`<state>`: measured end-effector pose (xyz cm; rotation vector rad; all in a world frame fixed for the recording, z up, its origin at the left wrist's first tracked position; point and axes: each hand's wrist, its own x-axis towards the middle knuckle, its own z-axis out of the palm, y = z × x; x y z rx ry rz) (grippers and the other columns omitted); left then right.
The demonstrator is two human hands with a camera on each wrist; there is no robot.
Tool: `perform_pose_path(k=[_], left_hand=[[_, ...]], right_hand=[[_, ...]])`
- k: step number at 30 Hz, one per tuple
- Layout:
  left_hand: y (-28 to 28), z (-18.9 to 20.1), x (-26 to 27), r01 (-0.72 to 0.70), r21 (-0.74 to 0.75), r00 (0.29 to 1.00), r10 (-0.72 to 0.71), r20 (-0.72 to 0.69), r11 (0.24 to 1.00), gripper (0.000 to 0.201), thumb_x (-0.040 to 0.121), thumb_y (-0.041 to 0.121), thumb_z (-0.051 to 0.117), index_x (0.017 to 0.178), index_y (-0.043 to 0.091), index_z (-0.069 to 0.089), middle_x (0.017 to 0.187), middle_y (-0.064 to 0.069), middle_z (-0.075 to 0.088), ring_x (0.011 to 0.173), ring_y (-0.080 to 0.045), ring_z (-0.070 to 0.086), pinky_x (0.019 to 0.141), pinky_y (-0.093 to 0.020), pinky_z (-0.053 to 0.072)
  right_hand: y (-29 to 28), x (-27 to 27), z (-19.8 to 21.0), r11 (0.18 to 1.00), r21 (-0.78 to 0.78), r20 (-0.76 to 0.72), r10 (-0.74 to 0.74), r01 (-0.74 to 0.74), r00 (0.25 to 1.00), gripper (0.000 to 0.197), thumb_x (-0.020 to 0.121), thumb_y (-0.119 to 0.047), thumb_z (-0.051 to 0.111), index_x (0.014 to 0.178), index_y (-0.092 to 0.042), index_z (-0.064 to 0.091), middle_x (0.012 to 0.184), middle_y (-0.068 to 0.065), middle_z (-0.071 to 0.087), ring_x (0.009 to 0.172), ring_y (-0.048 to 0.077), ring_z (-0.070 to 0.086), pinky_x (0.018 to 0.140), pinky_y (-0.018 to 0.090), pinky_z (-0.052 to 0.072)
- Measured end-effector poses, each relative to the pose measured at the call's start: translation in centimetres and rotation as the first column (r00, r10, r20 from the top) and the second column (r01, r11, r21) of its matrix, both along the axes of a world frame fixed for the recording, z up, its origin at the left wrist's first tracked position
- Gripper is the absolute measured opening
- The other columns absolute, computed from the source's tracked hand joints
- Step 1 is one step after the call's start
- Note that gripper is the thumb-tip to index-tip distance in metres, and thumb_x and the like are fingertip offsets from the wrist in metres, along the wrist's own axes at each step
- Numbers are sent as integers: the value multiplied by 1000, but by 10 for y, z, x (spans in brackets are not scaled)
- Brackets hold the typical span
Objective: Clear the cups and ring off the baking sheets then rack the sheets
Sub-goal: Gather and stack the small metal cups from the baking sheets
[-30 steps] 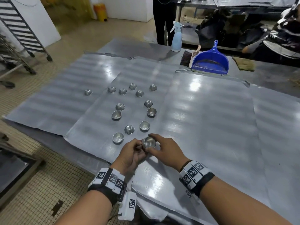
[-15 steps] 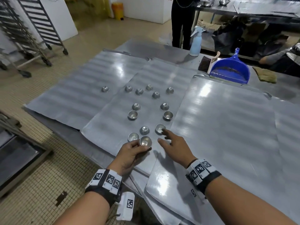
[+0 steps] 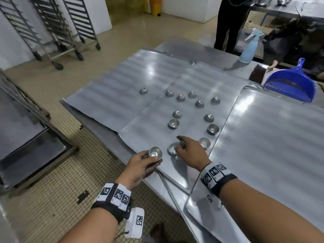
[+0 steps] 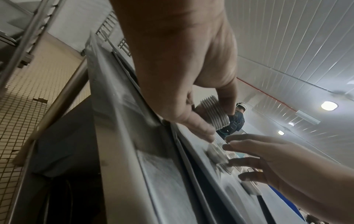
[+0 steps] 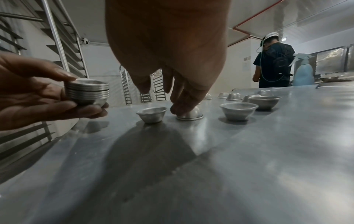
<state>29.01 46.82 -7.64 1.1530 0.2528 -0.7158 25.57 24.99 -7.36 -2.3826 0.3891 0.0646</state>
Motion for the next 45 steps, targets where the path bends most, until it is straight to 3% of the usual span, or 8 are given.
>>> perform_pose_path(k=[3, 8, 16, 21, 28, 33, 39, 45], left_hand=[[11, 3, 9, -13, -2, 1000, 13, -4, 1000, 26, 85, -5, 71, 110, -6, 68, 110, -29, 73, 108, -37, 71, 87, -34, 60], [23, 8, 22, 0, -8, 1000, 0, 4, 1000, 27, 86, -7, 70, 113, -5, 66, 109, -26, 74, 107, -36, 72, 90, -34, 59], [21, 9, 33, 53, -1, 999, -53, -7, 999, 30, 85, -7, 70, 115, -7, 66, 113, -28, 72, 109, -38, 71, 92, -42, 57], [12, 10, 38, 95, 8, 995, -95, 20, 995, 28, 86, -4, 71, 114, -5, 67, 114, -28, 72, 110, -38, 71, 93, -42, 57], [-8, 9, 40, 109, 28, 994, -110, 21, 994, 19, 94, 3, 65, 110, -7, 66, 111, -32, 70, 102, -37, 73, 90, -40, 58], [-19, 12, 37, 129, 9, 991, -128, -25, 992, 23, 96, 7, 59, 111, -10, 64, 112, -34, 70, 107, -44, 70, 95, -44, 57], [-28, 18, 29, 80, -104, 988, -93, -125, 991, 27, 98, 19, 48, 103, -2, 65, 93, -26, 75, 79, -32, 77, 78, -37, 63], [-30, 18, 23, 115, -110, 986, -127, -112, 987, 27, 101, 22, 46, 101, 2, 64, 87, -21, 76, 76, -26, 76, 75, -36, 61]], right_hand=[[14, 10, -2, 995, -69, -87, 64, -70, 994, 59, 87, -36, 64, 142, -22, 50, 139, 2, 57, 127, 24, 53, 102, 36, 44], [24, 12, -9, 985, -159, -108, 45, -62, 993, 41, 84, -36, 66, 123, -25, 60, 127, 1, 61, 118, 25, 55, 92, 35, 47], [23, 10, -10, 989, -149, -124, -18, -1, 992, 58, 86, -37, 66, 141, -22, 50, 135, 4, 53, 119, 25, 57, 97, 33, 45], [19, 0, -11, 989, -145, -101, -31, 16, 994, 38, 83, -40, 65, 118, -24, 63, 116, -2, 60, 105, 23, 62, 81, 30, 45], [18, -14, 1, 991, -22, 5, -135, 135, 991, 39, 82, -36, 67, 117, -18, 65, 107, 4, 65, 103, 24, 61, 81, 30, 44], [23, -14, 15, 971, 95, 107, -229, 219, 968, 58, 80, -38, 74, 133, -19, 59, 127, 3, 60, 111, 18, 63, 99, 37, 49], [36, -13, 24, 988, 108, 168, -125, 107, 978, 58, 78, -40, 75, 132, -25, 60, 119, -1, 69, 107, 14, 64, 95, 35, 52], [44, -20, 13, 995, 69, 160, -78, 67, 984, 60, 78, -51, 69, 133, -32, 57, 116, -4, 67, 106, 14, 62, 92, 38, 53]])
